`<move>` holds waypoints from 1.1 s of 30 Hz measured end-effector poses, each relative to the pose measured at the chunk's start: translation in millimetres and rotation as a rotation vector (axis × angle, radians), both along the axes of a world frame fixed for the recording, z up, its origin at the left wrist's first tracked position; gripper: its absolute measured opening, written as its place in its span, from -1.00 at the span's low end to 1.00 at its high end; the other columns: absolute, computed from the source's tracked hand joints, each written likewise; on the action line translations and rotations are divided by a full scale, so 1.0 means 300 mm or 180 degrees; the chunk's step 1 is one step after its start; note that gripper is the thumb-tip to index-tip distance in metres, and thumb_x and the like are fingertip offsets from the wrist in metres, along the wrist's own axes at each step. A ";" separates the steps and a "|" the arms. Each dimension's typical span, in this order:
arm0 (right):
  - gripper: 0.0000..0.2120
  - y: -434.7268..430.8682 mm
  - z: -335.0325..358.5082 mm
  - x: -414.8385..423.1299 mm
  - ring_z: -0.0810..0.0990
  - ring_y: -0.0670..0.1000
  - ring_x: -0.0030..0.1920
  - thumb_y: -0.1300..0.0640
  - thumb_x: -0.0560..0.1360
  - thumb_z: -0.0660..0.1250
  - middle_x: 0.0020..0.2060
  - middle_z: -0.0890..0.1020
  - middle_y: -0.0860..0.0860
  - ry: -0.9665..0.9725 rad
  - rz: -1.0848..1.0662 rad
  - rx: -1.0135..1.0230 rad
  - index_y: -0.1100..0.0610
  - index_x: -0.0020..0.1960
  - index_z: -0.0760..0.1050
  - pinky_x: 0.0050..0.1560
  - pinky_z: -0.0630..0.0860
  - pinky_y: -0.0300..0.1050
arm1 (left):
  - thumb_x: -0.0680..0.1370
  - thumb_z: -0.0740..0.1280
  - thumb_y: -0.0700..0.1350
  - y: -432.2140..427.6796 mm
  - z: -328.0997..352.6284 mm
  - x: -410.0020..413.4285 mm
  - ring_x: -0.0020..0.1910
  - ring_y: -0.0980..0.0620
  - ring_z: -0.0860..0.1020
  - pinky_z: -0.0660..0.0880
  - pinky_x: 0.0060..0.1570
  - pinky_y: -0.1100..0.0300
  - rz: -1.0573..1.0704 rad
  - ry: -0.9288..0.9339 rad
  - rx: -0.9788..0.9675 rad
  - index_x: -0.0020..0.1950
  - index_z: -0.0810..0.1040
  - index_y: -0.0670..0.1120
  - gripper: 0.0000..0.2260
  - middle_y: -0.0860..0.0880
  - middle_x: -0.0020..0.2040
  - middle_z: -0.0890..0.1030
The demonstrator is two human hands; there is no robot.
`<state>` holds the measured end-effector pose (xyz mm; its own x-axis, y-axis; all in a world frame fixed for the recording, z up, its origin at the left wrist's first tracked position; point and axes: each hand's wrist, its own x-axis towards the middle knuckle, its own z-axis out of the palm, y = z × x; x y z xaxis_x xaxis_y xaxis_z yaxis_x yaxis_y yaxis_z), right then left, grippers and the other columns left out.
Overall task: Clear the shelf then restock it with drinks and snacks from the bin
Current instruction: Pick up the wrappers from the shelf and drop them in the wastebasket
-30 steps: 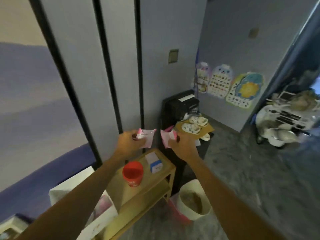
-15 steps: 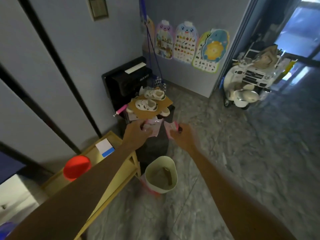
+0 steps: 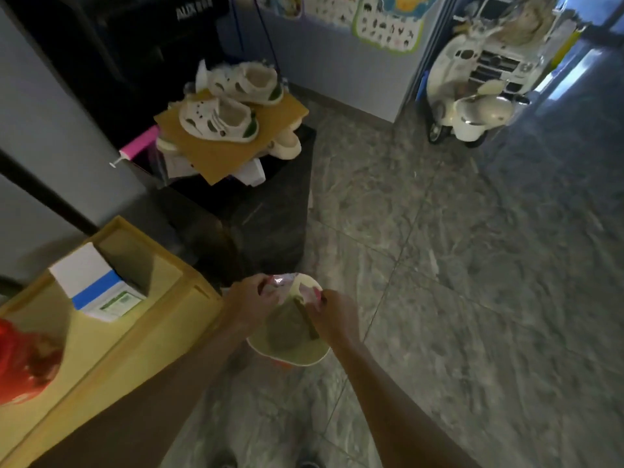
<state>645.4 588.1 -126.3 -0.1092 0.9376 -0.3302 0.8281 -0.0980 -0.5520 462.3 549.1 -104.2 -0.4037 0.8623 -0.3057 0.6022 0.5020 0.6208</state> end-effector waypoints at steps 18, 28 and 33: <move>-0.47 -0.060 -0.487 -0.040 0.67 0.01 0.08 -0.33 0.58 0.31 0.21 0.66 -0.07 -0.0471 0.0491 -0.0063 -0.08 0.44 0.46 -0.08 0.51 -0.08 | 0.54 0.26 0.41 -0.089 -0.608 -0.068 0.22 -0.01 0.61 0.56 0.18 0.04 -0.0457 0.0194 -0.0125 0.33 0.57 0.12 -0.49 0.07 0.25 0.64; 0.11 0.070 0.300 0.021 0.01 0.11 0.70 -0.59 0.48 0.15 0.72 -0.03 0.05 -0.0802 0.1040 0.0502 0.06 0.73 -0.16 0.61 0.19 0.11 | 0.54 0.01 0.55 -0.051 0.209 -0.159 0.71 -0.03 -0.16 -0.11 0.65 -0.06 -0.1405 0.1242 0.0222 0.72 -0.07 0.07 -0.10 0.03 0.73 -0.13; 0.05 0.132 0.873 0.003 0.09 0.15 0.68 -0.55 0.51 0.14 0.71 0.05 0.08 -0.0709 0.1102 0.0909 0.08 0.71 -0.08 0.60 0.20 0.12 | 0.50 0.02 0.57 0.001 0.792 -0.234 0.71 -0.04 -0.10 -0.01 0.65 -0.12 -0.1263 0.1466 0.0513 0.72 0.00 0.05 -0.07 0.02 0.73 -0.04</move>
<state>646.4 627.5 135.7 -0.3858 0.9152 -0.1164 0.8862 0.3325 -0.3227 392.2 549.5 133.3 -0.1027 0.9942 -0.0304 0.9471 0.1071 0.3025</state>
